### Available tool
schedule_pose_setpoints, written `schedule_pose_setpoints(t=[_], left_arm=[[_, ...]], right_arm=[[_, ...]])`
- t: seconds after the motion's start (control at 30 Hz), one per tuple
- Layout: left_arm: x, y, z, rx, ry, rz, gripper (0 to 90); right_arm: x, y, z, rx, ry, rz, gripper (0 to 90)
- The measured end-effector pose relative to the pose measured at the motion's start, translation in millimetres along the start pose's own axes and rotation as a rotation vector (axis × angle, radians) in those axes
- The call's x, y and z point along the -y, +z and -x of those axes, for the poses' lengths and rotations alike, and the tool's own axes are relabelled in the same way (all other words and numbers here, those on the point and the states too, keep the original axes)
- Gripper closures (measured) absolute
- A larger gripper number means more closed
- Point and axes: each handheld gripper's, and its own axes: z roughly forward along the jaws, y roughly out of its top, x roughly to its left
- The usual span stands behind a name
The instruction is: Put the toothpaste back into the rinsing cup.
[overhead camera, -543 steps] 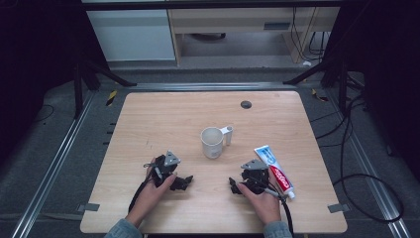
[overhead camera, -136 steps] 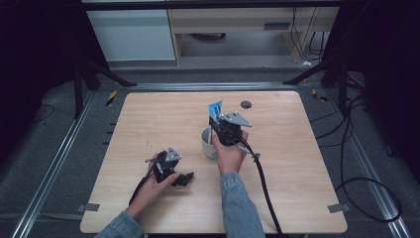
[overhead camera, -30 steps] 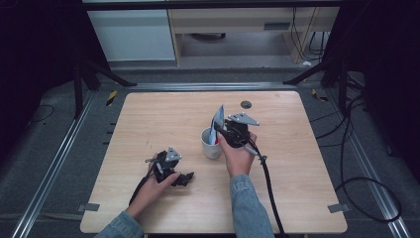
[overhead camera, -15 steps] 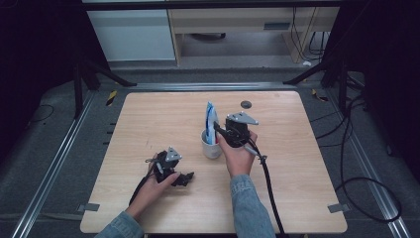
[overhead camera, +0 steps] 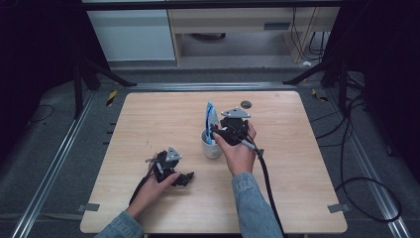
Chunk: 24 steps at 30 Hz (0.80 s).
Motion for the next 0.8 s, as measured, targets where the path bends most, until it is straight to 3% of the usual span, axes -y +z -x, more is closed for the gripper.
schedule_pose_setpoints(t=[0.13,0.33,0.6,0.8], left_arm=[[-0.1,0.2,-0.1,0.001,0.001,0.0,0.0],[-0.1,0.1,0.0,0.001,0.001,0.001,0.0],[0.2,-0.1,0.3,0.001,0.001,0.001,0.0],[0.2,0.0,0.4,0.0,-0.001,0.001,0.0]], right_arm=[[-5.4,-2.6,-1.1,0.004,-0.036,-0.015,13.7],[-12.1,-10.8,-0.2,-0.008,-0.085,0.006,9.5],[-15.3,-19.2,4.8,-0.022,-0.094,-0.006,6.8],[-15.7,-30.6,11.8,-0.01,-0.13,-0.036,5.9]])
